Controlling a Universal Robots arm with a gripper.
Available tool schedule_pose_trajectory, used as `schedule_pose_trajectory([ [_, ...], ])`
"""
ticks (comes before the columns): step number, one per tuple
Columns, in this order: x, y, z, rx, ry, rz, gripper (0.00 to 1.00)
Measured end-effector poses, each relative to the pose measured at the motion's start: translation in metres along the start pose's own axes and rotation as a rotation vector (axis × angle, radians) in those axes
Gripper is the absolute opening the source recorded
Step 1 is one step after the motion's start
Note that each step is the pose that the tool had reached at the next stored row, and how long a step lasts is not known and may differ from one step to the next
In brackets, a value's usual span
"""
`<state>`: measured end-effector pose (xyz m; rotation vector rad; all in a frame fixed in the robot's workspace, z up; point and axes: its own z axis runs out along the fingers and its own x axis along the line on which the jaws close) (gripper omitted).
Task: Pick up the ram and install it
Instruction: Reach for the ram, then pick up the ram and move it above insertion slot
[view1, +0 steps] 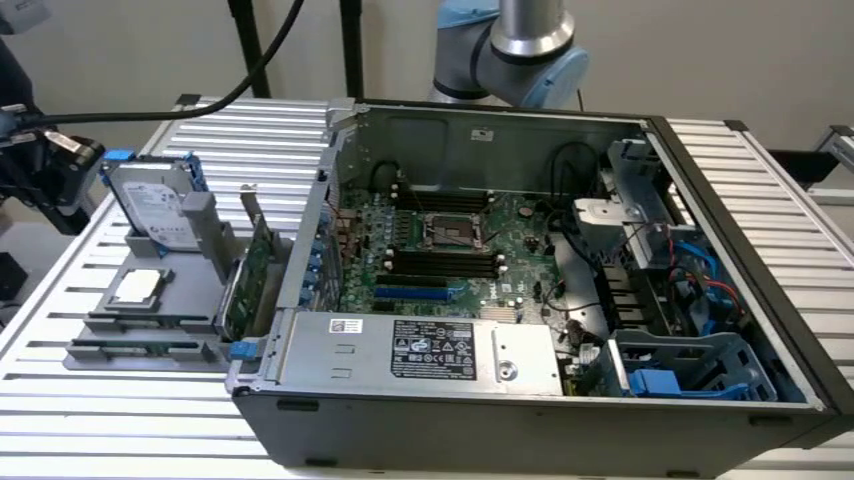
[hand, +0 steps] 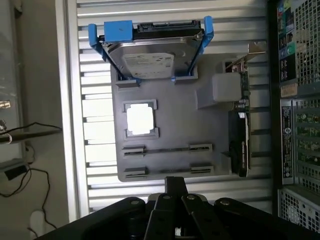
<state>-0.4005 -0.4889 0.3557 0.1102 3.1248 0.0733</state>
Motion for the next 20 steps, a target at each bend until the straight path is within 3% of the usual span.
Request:
schedule_pose_trajectory([
  [17,0.0,0.0,0.0,0.0,0.0001,0.0,0.0],
  [20,0.0,-0.0001,0.0012,-0.0005,0.002,-0.039,0.0],
])
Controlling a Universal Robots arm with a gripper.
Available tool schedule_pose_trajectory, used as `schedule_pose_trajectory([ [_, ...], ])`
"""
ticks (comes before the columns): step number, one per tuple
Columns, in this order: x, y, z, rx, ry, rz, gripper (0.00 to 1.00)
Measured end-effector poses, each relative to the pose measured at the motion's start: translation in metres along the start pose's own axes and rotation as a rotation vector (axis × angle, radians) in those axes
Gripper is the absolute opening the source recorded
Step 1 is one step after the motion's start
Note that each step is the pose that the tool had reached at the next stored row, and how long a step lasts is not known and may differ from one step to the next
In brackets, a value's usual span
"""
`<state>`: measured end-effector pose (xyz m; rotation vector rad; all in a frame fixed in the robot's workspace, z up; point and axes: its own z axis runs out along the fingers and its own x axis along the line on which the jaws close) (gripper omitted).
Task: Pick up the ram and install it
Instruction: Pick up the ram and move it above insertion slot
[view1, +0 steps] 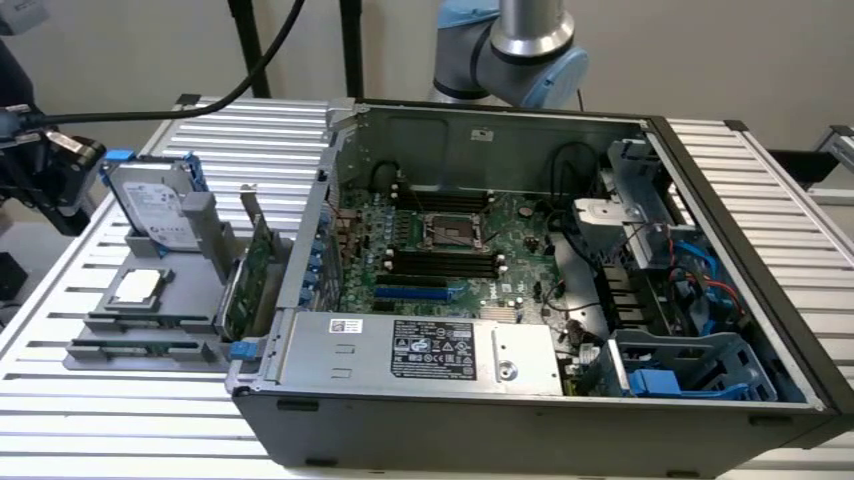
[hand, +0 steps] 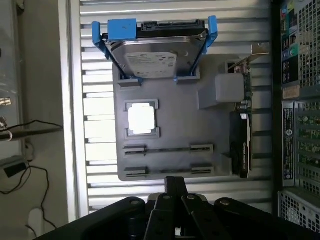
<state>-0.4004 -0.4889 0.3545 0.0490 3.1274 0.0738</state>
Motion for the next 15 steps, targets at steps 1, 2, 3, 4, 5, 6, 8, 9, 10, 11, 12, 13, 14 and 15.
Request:
schedule_pose_trajectory([
  [1,0.0,-0.0001,0.0004,-0.0002,0.001,-0.019,0.0],
  [2,0.0,-0.0001,0.0008,-0.0005,0.0017,-0.037,0.0],
  [3,0.0,-0.0001,0.0011,-0.0006,0.0026,-0.054,0.0],
  [4,0.0,-0.0001,0.0016,-0.0009,0.0034,-0.072,0.0],
  [5,0.0,-0.0001,0.002,-0.0011,0.0044,-0.092,0.0],
  [6,0.0,-0.0002,0.0024,-0.0013,0.0052,-0.109,0.0],
  [8,0.0,-0.0002,0.0031,-0.0018,0.0071,-0.145,0.0],
  [9,0.0,-0.0002,0.0036,-0.0021,0.0078,-0.164,0.0],
  [10,0.0,-0.0002,0.004,-0.0022,0.0088,-0.182,0.0],
  [11,0.0,-0.0002,0.0044,-0.0025,0.0096,-0.2,0.0],
  [12,0.0,-0.0003,0.0048,-0.0027,0.0106,-0.218,0.0],
  [13,0.0,-0.0003,0.0052,-0.0029,0.0115,-0.237,0.0],
  [14,0.0,-0.0003,0.0057,-0.0032,0.0124,-0.255,0.0],
  [15,0.0,-0.0003,0.0061,-0.0034,0.0137,-0.273,0.0],
])
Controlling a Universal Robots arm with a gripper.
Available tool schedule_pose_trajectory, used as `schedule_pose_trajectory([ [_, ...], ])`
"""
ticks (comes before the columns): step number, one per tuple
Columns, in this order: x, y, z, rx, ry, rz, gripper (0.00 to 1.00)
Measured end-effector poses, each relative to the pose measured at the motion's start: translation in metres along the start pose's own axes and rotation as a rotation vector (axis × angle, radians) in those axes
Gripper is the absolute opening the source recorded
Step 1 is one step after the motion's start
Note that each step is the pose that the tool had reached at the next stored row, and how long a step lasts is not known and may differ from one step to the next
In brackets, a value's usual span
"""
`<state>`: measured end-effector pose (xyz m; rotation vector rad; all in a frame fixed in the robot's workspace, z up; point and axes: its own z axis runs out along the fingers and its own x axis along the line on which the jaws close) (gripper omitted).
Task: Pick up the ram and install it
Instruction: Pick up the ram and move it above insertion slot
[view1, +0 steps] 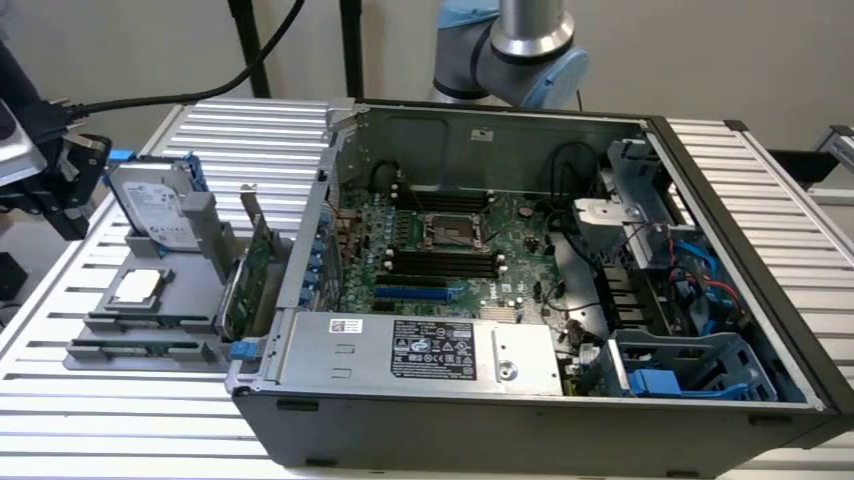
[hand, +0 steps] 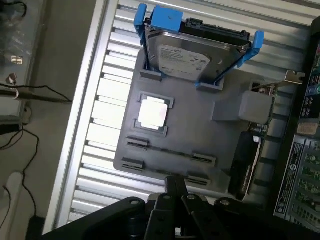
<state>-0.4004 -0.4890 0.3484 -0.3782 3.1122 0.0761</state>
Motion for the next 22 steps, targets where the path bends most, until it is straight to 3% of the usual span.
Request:
schedule_pose_trajectory([
  [8,0.0,-0.0002,0.0034,-0.0005,0.0102,-0.146,0.0],
  [22,0.0001,-0.0004,0.0079,0.0097,0.0256,-0.387,0.0],
])
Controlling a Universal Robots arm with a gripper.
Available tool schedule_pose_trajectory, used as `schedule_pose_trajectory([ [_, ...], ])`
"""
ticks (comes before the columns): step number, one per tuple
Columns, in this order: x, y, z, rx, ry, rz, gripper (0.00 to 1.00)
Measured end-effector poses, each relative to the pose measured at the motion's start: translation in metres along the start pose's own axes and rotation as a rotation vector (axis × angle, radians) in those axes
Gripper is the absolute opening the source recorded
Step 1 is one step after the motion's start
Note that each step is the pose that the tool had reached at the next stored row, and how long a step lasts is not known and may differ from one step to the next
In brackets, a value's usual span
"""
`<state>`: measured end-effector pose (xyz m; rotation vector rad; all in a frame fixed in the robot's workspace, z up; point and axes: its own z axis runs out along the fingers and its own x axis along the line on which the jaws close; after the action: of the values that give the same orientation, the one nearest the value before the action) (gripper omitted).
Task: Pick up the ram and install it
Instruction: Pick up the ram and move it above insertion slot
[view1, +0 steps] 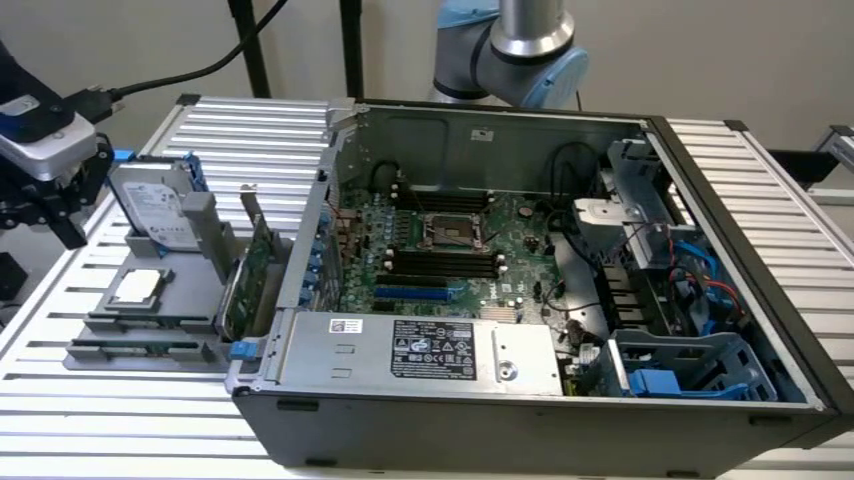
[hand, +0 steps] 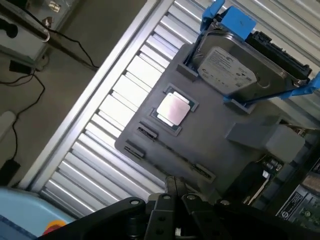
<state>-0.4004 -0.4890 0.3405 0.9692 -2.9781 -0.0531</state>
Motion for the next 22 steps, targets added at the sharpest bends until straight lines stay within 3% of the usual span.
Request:
schedule_pose_trajectory([
  [22,0.0,-0.0003,0.0079,0.0147,0.0245,-0.387,0.0],
])
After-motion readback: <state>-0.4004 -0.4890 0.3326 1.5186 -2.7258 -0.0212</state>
